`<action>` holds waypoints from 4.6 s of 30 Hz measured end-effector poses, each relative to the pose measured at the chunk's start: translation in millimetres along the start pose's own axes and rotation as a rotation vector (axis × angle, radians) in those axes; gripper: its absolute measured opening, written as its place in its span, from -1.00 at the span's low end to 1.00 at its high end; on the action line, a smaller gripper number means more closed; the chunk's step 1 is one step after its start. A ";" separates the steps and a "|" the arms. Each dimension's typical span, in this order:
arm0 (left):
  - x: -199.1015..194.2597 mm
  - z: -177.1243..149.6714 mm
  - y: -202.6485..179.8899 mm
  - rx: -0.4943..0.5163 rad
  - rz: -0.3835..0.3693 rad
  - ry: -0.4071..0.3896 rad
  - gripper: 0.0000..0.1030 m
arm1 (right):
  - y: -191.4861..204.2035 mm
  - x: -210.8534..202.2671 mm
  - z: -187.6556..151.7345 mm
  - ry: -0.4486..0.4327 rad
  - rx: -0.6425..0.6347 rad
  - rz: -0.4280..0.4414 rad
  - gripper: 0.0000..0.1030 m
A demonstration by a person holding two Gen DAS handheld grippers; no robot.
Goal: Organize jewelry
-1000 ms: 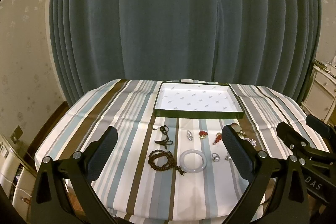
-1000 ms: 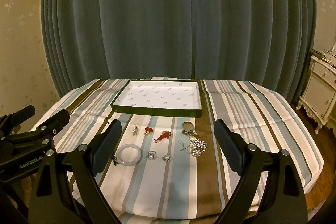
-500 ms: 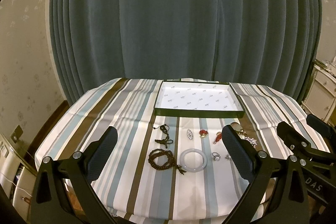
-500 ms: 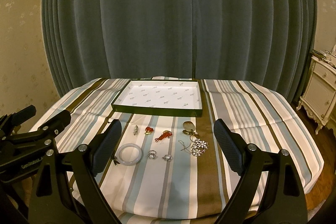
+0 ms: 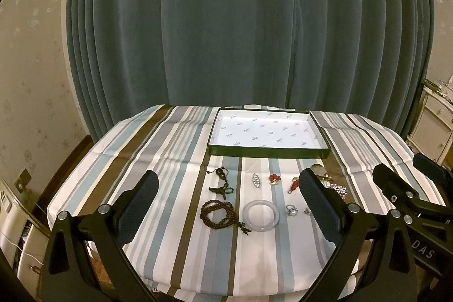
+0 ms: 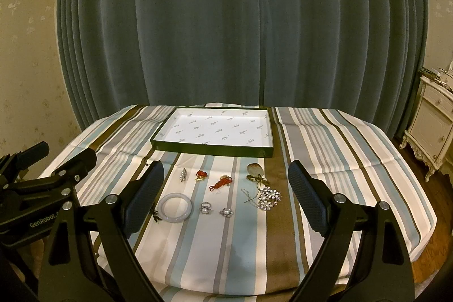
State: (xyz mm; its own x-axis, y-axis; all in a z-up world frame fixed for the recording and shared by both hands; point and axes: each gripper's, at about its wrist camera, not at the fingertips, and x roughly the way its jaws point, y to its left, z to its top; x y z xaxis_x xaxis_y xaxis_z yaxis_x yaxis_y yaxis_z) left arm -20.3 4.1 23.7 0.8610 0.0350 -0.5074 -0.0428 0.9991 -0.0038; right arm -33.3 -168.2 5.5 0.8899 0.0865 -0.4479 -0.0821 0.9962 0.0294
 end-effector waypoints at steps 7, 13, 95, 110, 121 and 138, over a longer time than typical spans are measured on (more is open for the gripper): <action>0.1 0.1 0.3 0.001 0.001 0.003 0.92 | 0.4 -0.2 -0.6 -0.001 0.000 0.000 0.73; 2.8 -8.7 6.3 -0.004 -0.001 0.020 0.92 | -3.2 8.0 -4.7 0.021 0.006 -0.004 0.73; 199.7 -84.8 35.9 -0.008 0.028 0.447 0.40 | -83.1 178.0 -89.8 0.371 0.151 -0.049 -0.32; 190.7 -82.3 33.4 0.008 -0.041 0.407 -0.79 | -77.2 167.0 -87.3 0.359 0.149 -0.034 -0.32; 168.7 -66.4 29.3 -0.006 -0.069 0.340 -0.79 | -73.9 148.0 -80.5 0.329 0.145 -0.026 -0.32; 143.3 -37.2 26.2 -0.026 -0.120 0.269 -0.79 | -66.0 128.3 -58.9 0.259 0.143 0.008 -0.32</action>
State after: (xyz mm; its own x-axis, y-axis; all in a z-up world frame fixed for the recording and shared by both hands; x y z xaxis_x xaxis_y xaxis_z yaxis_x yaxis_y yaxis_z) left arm 83.2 34.3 -81.2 0.6957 -0.0950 -0.7120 0.0355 0.9946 -0.0979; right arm 59.8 -223.5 -106.5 0.7435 0.1074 -0.6601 -0.0083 0.9884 0.1515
